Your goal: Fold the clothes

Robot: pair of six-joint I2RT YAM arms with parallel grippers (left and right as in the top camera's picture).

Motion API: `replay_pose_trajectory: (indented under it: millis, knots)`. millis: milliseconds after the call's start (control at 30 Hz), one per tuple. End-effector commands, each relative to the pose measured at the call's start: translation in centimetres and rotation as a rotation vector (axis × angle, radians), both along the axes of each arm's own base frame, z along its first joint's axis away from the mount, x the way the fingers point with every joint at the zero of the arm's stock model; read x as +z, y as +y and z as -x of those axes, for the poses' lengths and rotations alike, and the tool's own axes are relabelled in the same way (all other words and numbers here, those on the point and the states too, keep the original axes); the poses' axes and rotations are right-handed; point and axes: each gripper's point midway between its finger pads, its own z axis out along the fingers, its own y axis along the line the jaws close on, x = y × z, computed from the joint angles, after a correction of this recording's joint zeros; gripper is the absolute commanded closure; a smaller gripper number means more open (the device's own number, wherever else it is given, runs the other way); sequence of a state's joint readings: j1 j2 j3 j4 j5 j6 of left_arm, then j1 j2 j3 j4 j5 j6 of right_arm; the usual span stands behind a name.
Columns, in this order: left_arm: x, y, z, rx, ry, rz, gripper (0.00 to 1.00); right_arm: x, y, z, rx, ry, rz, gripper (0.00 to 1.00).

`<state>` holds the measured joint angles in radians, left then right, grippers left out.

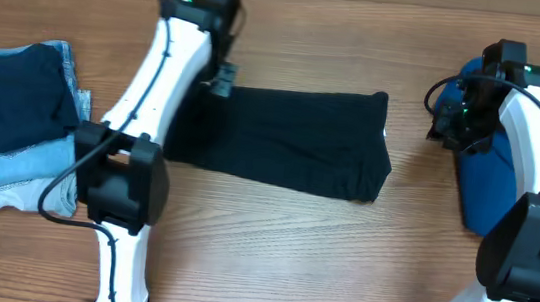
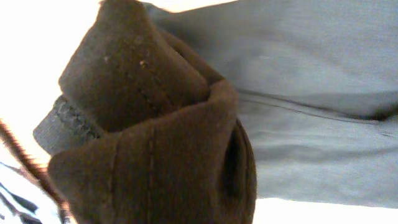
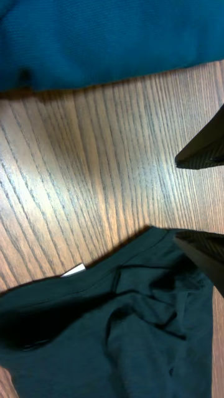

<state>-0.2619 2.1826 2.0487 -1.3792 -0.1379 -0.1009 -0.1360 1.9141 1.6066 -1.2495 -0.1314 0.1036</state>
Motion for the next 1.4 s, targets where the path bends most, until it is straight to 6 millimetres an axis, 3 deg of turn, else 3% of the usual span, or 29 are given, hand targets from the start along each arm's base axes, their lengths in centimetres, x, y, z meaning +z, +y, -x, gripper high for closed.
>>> replay_pose_trajectory:
  millis: [0, 133, 233, 300, 333, 367, 467, 500, 533, 633, 800, 867, 1000, 1167, 1367]
  knots:
    - [-0.8, -3.2, 0.8, -0.017, -0.016, -0.023, 0.95, 1.0, 0.0, -0.5, 0.005, -0.033, -0.005, 0.63]
    - [-3.2, -5.0, 2.5, -0.02, 0.026, -0.028, 0.94, 0.9, 0.0, -0.4, 0.005, -0.03, -0.005, 0.63]
    - [-3.7, -6.0, 3.3, -0.032, 0.056, 0.013, 0.87, 0.9, 0.0, -0.4, 0.005, -0.031, -0.005, 0.63]
    - [-3.8, -7.2, 3.3, -0.034, 0.065, 0.079, 0.73, 0.9, 0.0, -0.4, 0.005, -0.03, -0.005, 0.63]
    - [-3.8, -8.2, 3.2, -0.039, 0.065, 0.131, 0.78, 0.9, 0.0, -0.4, 0.005, -0.031, -0.005, 0.63]
    - [-3.7, -9.7, 2.7, -0.048, 0.05, 0.214, 0.75, 0.9, 0.0, -0.4, 0.005, -0.031, -0.005, 0.63]
    - [-3.5, -10.3, 1.8, -0.051, 0.013, 0.237, 0.73, 0.9, 0.0, -0.4, 0.005, -0.03, -0.004, 0.63]
    - [-3.5, -10.5, 1.7, -0.054, 0.008, 0.238, 0.68, 0.9, 0.0, -0.4, 0.005, -0.03, -0.004, 0.63]
    - [-3.5, -10.6, 1.5, -0.055, 0.001, 0.241, 0.53, 0.9, 0.0, -0.4, 0.005, -0.03, -0.004, 0.63]
    - [-3.5, -10.6, 1.4, -0.056, -0.005, 0.243, 0.48, 0.9, 0.0, -0.4, 0.005, -0.031, -0.004, 0.63]
    - [-3.5, -9.8, 0.7, -0.056, -0.031, 0.211, 0.51, 0.9, 0.0, -0.4, 0.005, -0.031, -0.004, 0.62]
    - [-3.4, -9.4, -0.3, -0.047, -0.068, 0.205, 0.62, 0.9, 0.0, -0.4, 0.005, -0.031, -0.004, 0.62]
    - [-2.9, -9.2, -2.5, -0.011, -0.167, 0.19, 0.96, 0.9, 0.0, -0.4, 0.006, -0.031, -0.004, 0.62]
    - [-2.6, -8.2, -3.7, 0.106, -0.231, 0.157, 0.96, 0.9, 0.0, -0.5, 0.023, -0.036, -0.002, 0.62]
    - [-4.6, -8.7, -3.2, 0.16, -0.206, 0.192, 0.96, 1.0, 0.2, -0.5, 0.024, -0.038, -0.013, 0.62]
